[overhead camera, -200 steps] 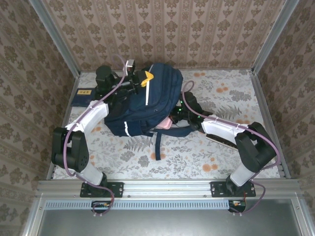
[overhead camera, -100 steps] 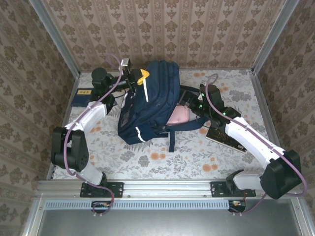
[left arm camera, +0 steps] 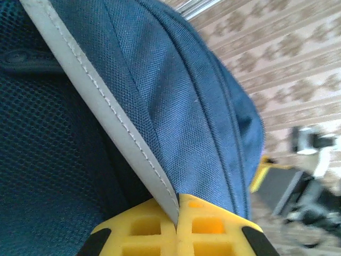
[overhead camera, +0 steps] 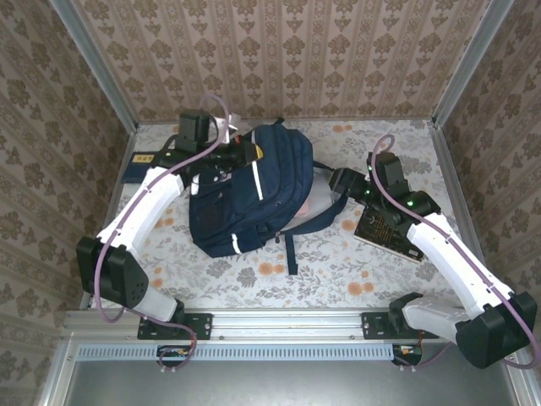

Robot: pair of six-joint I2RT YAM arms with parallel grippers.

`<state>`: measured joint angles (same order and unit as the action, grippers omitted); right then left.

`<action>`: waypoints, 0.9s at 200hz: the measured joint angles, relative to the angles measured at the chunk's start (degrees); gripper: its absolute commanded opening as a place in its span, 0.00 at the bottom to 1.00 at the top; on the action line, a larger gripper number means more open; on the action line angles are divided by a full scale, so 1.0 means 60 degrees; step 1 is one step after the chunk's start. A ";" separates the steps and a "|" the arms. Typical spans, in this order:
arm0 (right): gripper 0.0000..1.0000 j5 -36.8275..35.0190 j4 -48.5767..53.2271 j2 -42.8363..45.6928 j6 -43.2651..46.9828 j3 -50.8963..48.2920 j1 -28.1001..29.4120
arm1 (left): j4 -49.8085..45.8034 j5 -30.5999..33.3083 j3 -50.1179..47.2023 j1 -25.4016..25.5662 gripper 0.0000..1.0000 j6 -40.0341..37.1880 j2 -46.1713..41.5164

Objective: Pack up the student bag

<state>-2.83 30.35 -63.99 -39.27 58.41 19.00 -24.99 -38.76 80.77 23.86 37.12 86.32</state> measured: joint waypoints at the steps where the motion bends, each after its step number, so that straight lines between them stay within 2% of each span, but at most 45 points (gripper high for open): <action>1: 0.97 -0.0015 0.0015 0.0004 0.0004 0.0000 -0.0011 | -0.0062 0.0076 0.0000 0.0036 0.03 -0.0084 0.0018; 19: 0.99 -0.0623 0.0463 0.0157 -0.0018 -0.0098 -0.0248 | -0.0714 0.0929 0.0109 0.0477 0.16 -0.1027 0.0492; 35: 1.00 -0.1169 0.0900 0.0324 -0.0069 -0.0240 -0.0492 | -0.1147 0.1734 0.0178 0.0878 0.23 -0.1617 0.1016; 69: 1.00 -0.2022 0.1494 0.0423 -0.0350 -0.0652 -0.1639 | -0.1883 0.3235 0.0448 0.1333 0.50 -0.2626 0.1905; 84: 1.00 -0.2109 0.1530 0.0488 -0.0535 -0.1045 -0.2295 | -0.2120 0.3767 0.0943 0.1443 0.56 -0.2973 0.2237; 105: 1.00 -0.2055 0.1515 0.0521 -0.0780 -0.1657 -0.3279 | -0.2481 0.4335 0.2248 0.1854 0.59 -0.3428 0.2710; 123: 1.00 -0.1821 0.1417 0.0514 -0.0958 -0.2160 -0.4080 | -0.2463 0.4269 0.3402 0.2364 0.61 -0.3595 0.3118; 142: 1.00 -0.1413 0.1104 0.0415 -0.1045 -0.2659 -0.4903 | -0.2204 0.3683 0.4419 0.2805 0.62 -0.3490 0.3716; 180: 1.00 -0.0612 0.0459 -0.0040 -0.1096 -0.3293 -0.6127 | -0.1166 0.2390 0.6211 0.3508 0.63 -0.2597 0.5982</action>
<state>-6.50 33.10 -64.23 -45.84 38.65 -17.76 -31.99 -24.43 118.04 44.91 21.54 122.21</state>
